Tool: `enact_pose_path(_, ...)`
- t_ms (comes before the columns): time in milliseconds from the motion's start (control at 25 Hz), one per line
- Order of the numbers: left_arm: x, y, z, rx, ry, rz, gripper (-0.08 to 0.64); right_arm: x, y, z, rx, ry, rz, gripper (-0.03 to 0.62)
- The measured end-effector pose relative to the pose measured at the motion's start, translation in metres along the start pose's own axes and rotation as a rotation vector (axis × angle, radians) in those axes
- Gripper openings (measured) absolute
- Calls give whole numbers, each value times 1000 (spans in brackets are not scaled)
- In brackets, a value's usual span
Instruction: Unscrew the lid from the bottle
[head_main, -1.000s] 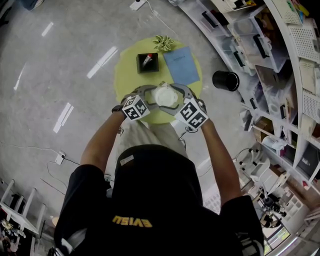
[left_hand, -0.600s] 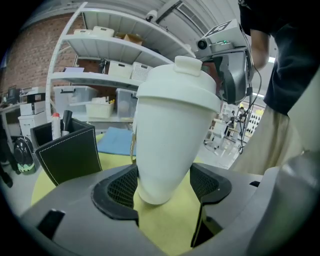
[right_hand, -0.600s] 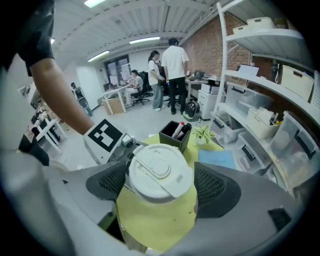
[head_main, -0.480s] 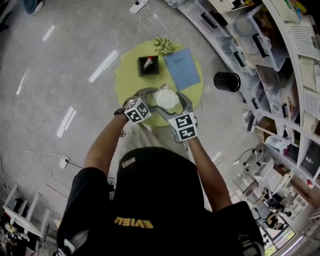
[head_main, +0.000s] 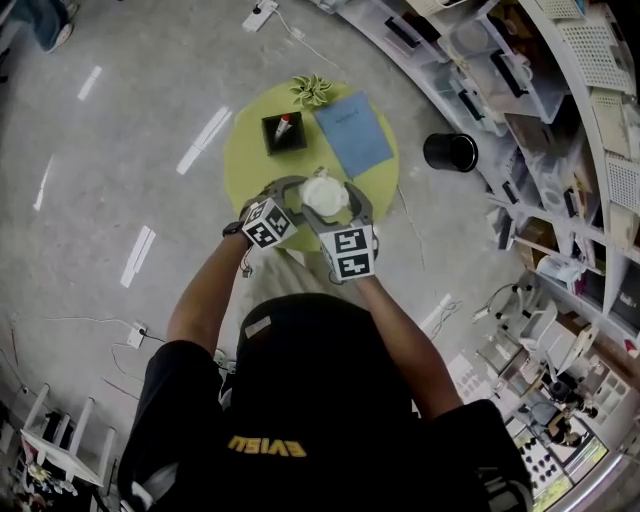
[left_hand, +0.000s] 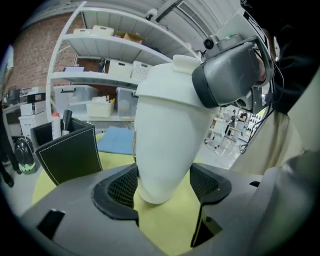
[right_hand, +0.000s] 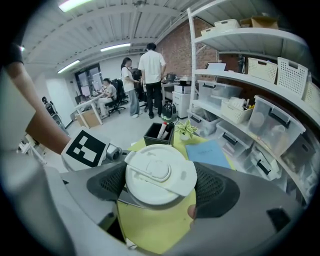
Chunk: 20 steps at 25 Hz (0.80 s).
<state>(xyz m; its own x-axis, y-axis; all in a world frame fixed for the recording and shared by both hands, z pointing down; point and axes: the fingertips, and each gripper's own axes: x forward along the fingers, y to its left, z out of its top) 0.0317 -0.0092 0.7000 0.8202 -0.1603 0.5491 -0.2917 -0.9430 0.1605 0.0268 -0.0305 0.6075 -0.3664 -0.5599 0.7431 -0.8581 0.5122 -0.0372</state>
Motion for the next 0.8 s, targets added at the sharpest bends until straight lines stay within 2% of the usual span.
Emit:
enact_pose_path(320, -1, 0, 0, -1, 1, -1, 341, -2, 5, 5, -44, 39, 65, 413)
enact_pose_path(800, 0, -1, -4, 4, 6, 0, 339, -1, 14, -1, -376, 161, 301, 411)
